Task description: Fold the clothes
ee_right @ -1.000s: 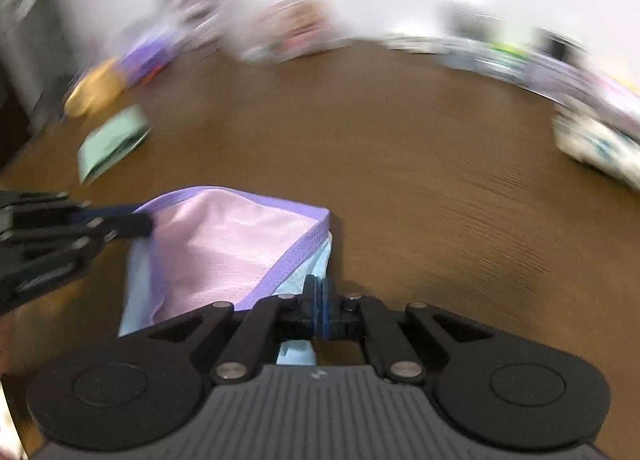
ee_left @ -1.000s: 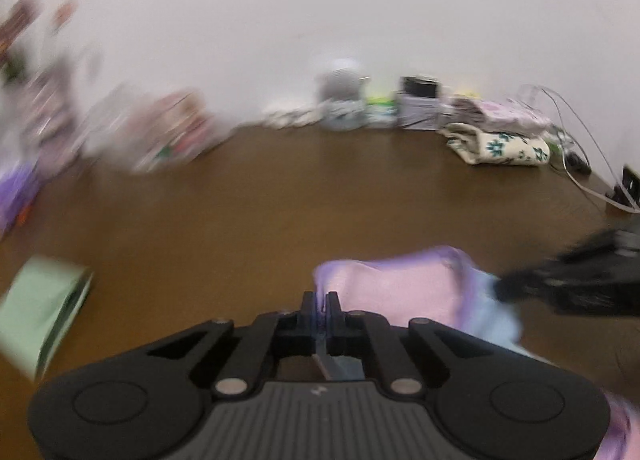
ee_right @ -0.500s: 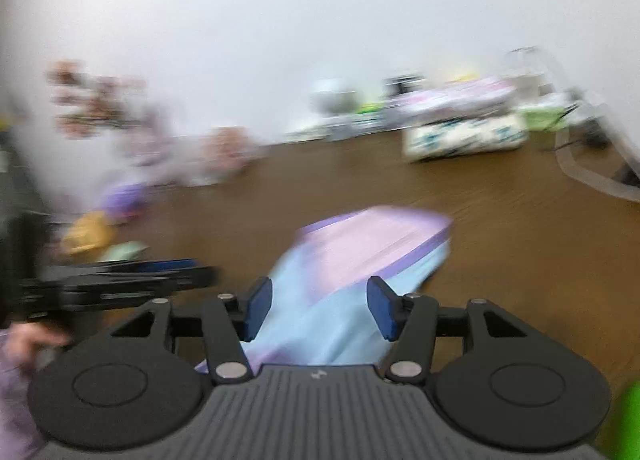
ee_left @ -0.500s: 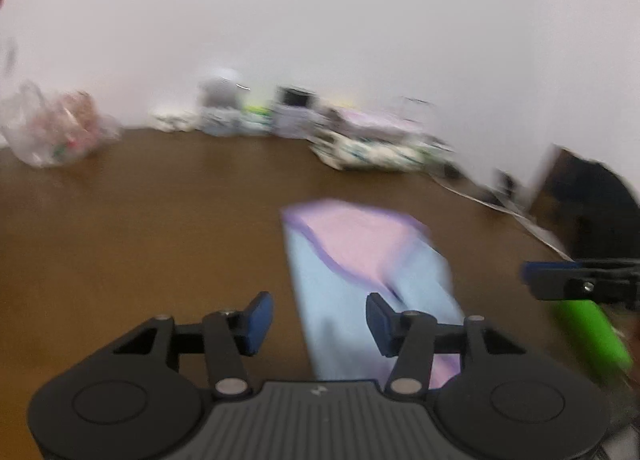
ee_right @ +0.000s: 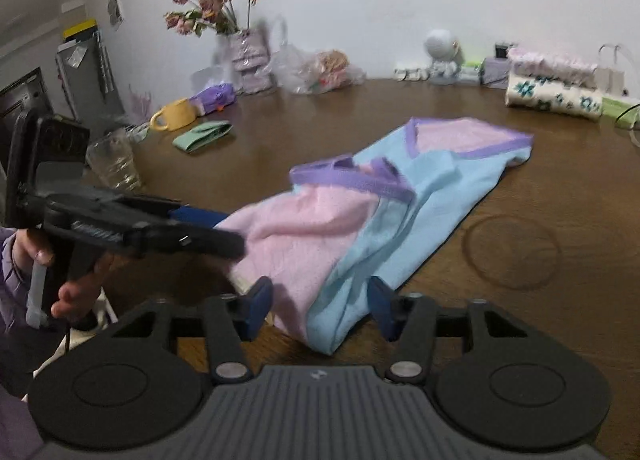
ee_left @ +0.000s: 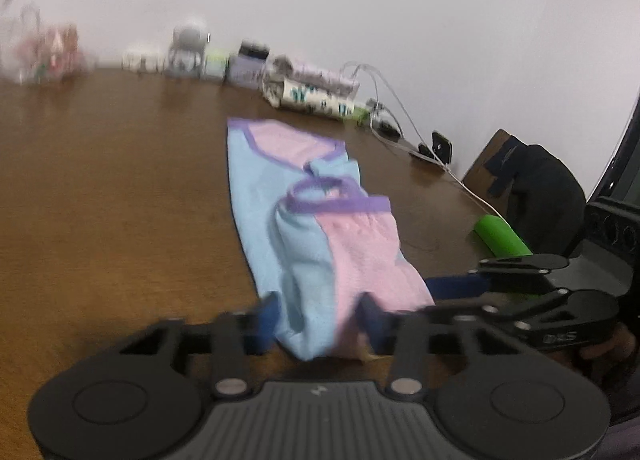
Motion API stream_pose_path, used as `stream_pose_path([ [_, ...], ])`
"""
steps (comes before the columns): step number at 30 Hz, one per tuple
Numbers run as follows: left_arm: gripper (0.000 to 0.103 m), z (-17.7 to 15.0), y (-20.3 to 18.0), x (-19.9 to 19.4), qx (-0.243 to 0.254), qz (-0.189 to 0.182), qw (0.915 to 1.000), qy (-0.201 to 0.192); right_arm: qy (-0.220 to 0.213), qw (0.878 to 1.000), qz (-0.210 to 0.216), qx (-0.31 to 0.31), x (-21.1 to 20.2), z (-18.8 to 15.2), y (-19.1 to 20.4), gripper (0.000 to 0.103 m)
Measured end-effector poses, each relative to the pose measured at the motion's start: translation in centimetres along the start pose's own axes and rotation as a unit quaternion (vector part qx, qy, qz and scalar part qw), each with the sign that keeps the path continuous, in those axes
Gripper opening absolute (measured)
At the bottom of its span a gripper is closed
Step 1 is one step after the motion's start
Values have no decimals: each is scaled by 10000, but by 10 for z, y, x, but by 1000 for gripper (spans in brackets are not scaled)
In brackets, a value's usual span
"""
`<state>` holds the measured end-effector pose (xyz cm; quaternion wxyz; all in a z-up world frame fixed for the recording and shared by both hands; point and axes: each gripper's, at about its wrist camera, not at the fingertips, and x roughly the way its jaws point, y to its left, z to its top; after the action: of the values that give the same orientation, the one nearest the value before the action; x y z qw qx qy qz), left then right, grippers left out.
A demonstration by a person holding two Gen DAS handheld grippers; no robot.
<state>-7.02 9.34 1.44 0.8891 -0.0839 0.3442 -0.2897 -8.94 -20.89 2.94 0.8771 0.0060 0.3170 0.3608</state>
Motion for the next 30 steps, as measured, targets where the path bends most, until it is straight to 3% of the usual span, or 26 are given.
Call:
stream_pose_path([
  [7,24,-13,-6,-6,-192,54,9998,-18,129,9998,131,89,-8,-7,-1,12],
  [11,20,-18,-15,-14,-407,-159,9988,225,205,9994,151,221,-28,-14,-6,4],
  [14,25,-20,-24,-20,-334,-240,9988,264,261,9990,166,319,-43,-20,-10,3],
  [17,46,-12,-18,-21,-465,-347,9983,87,231,9986,213,423,-55,-22,-14,9],
  [20,44,1,-13,-7,-589,-298,9978,96,-41,9983,312,500,-49,-12,-19,22],
  [22,44,10,-11,4,-650,-279,9974,166,-67,9981,268,547,-34,-5,-22,24],
  [23,40,12,-12,9,-645,-319,9972,217,-24,9982,238,559,-25,-3,-24,24],
  [26,13,15,-13,15,-611,-426,9969,258,113,9980,271,568,-10,-4,-24,24],
  [29,6,15,-6,10,-663,-383,9971,-37,78,9970,368,674,-9,-7,-27,23],
  [30,6,16,-2,8,-721,-289,9969,-104,30,9968,362,716,-10,-7,-28,14],
])
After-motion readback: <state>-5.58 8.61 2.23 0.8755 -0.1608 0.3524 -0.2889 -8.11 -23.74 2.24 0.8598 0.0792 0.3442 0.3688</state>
